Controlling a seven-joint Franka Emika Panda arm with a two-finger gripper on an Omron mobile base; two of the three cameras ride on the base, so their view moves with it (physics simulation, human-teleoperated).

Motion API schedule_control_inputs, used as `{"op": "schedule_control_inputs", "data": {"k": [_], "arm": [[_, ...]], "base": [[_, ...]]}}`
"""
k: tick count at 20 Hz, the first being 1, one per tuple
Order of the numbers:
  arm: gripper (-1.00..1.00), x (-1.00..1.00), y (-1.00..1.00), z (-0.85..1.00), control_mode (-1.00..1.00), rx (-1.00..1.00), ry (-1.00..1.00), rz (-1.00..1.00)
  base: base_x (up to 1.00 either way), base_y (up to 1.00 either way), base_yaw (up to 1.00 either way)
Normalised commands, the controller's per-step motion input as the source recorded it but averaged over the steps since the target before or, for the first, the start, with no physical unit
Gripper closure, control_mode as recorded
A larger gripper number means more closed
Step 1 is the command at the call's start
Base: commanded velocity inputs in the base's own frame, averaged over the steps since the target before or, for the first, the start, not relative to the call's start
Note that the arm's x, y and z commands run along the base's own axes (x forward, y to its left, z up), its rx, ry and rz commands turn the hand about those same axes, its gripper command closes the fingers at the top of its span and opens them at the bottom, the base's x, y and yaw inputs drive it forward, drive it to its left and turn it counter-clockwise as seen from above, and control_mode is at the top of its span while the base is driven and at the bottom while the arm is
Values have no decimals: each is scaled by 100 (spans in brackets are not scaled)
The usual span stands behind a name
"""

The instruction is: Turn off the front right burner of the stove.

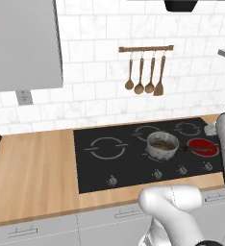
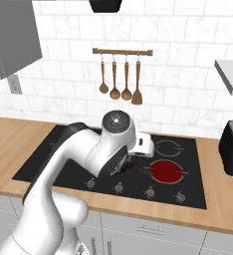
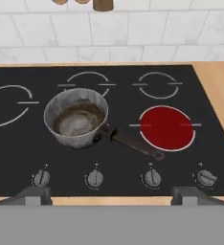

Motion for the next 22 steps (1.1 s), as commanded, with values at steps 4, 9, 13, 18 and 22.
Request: {"op": "schedule_control_inputs", "data": {"k": [4, 9, 13, 18, 22], "arm": [[-100, -33, -100, -27, -100, 0, -18, 8], [-100, -19, -100, -31, -100, -1, -11, 13], [-100, -8, -100, -27, -100, -5, -2, 15], [-100, 1, -96, -36, -100, -12, 3, 15], [-100, 31, -47, -59, -100, -22, 5, 32]], "base": [[0, 0, 0], [0, 0, 0], [0, 0, 0], [0, 0, 0], [0, 0, 0]]}}
